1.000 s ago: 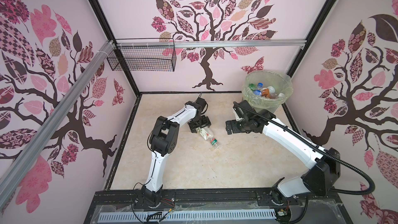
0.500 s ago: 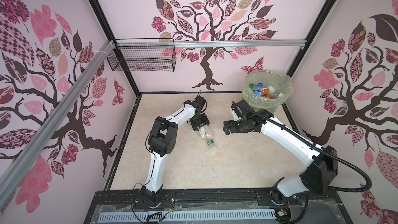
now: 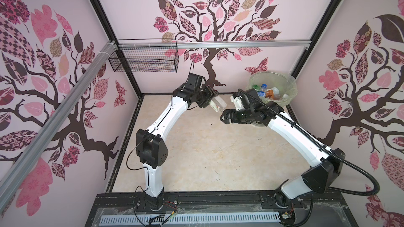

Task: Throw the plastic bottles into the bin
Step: 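Lift the clear bottle with left gripper toward right gripper, which grasps its neck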

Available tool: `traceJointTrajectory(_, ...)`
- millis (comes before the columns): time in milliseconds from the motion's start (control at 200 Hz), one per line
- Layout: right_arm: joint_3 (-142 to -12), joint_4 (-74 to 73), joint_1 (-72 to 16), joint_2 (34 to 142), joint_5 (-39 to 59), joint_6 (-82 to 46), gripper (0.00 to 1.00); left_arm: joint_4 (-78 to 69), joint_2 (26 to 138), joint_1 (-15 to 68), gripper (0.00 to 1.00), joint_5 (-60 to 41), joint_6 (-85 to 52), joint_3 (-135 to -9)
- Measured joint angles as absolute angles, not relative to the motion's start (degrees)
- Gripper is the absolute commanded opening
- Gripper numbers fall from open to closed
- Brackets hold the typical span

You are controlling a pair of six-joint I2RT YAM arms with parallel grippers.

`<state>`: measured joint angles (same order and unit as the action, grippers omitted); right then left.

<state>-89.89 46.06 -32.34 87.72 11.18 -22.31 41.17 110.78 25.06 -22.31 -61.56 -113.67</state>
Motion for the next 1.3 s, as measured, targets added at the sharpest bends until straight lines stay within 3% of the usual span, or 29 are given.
traceJointTrajectory(170,-89.9,46.1,-32.3,87.8,11.5,-22.2,0.92,41.0,110.7,25.1,0.58,-24.3,-62.2,-113.7)
traceJointTrajectory(485,-89.9,46.1,-32.3,87.8,7.7,-20.9,0.94,41.2,107.9,25.1,0.58,-28.1,-62.6,-113.2)
traceJointTrajectory(640,-89.9,46.2,-32.6,87.8,7.0,-20.1,0.89,41.6,106.5,25.0,0.58,-28.4,-62.6,-111.5)
traceJointTrajectory(900,-90.0,46.3,-32.8,87.8,7.5,-19.3,0.75,42.6,106.2,25.1,0.58,-28.8,-62.8,-109.0)
traceJointTrajectory(1300,-90.0,46.1,-33.6,87.7,12.5,-18.3,0.42,42.7,106.3,25.4,0.63,-28.7,-62.6,-108.9)
